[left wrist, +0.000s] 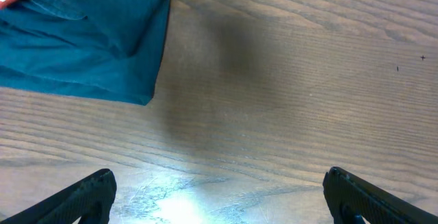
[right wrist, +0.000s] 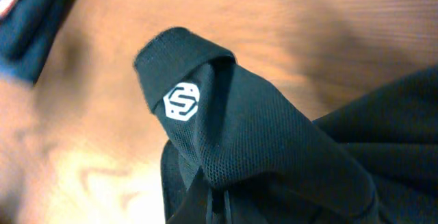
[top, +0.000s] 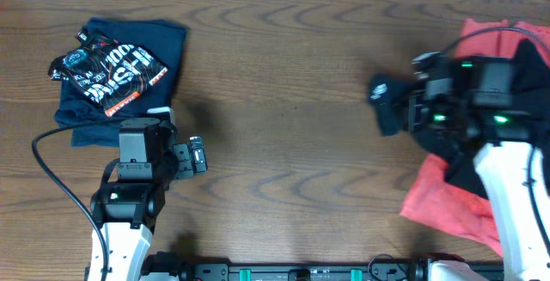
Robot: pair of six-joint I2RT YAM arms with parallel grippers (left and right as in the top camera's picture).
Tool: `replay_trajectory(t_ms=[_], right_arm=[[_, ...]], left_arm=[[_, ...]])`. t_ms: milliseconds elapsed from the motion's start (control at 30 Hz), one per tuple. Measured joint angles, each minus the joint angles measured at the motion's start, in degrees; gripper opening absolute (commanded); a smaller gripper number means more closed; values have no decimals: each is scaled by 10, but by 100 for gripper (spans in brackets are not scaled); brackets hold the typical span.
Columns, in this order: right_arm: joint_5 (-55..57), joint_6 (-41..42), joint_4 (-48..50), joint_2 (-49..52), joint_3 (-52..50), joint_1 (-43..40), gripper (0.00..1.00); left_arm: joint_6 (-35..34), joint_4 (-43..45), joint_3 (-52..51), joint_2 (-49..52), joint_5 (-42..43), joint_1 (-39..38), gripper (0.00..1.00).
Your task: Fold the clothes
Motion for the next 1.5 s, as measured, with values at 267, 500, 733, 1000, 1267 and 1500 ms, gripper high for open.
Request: replay_trajectory(t_ms=[267,500,733,1000,1267,1500], right_arm=[[76,26,137,103,0,150,1],[94,115,388,194,0,210,33],[99,128,366,198,0,236,76],[264,179,102,97,1,96,78],[348,235,-98,58,5,-111,81],[348,239,-123,59,5,-186,82]], left_arm=[[0,8,0,0,0,0,98],[0,10,1,0,0,0,98],[0,13,1,0,14,0,98],[-35,65,1,2,76,0,98],[-118,181,2,92,157,-59,98],[-159,332,3,239,177,-201,97]])
